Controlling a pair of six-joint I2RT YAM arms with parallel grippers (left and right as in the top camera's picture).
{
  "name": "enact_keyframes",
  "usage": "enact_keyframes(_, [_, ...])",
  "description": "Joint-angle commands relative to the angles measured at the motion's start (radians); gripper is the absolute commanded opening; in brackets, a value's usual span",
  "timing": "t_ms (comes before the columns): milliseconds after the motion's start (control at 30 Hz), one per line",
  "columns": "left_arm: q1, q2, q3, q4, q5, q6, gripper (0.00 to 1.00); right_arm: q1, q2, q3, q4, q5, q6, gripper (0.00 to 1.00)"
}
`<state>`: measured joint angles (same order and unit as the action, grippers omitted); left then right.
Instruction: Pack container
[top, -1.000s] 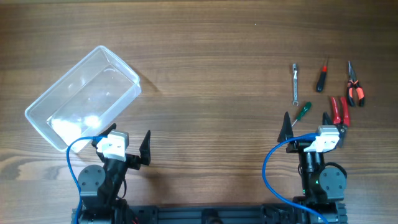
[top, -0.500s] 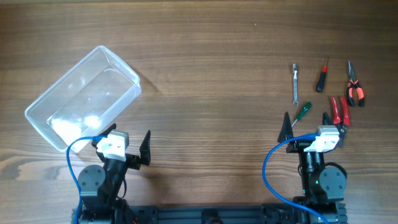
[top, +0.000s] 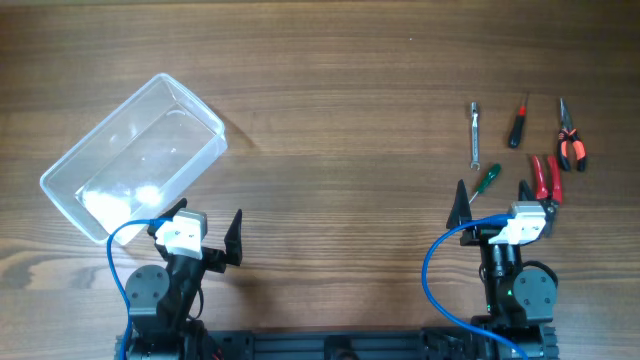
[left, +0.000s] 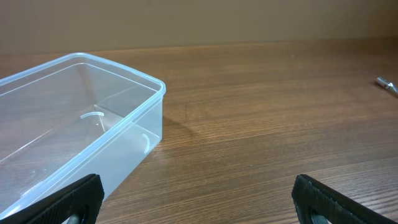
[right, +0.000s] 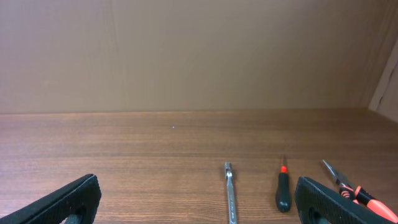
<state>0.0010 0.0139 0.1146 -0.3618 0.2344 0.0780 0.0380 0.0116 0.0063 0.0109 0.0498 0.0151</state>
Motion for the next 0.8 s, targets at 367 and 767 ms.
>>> enact_keyframes(367, [-0.004, -0.007, -0.006, 0.008, 0.016, 0.019, 1.0, -0.004, -0.009, -0.001, 0.003, 0.013, 0.012, 1.0])
enact_keyframes(767, [-0.004, 0.052, 0.084, 0.029, 0.027, -0.352, 1.0, -0.004, 0.009, 0.01, -0.007, -0.162, 0.451, 1.0])
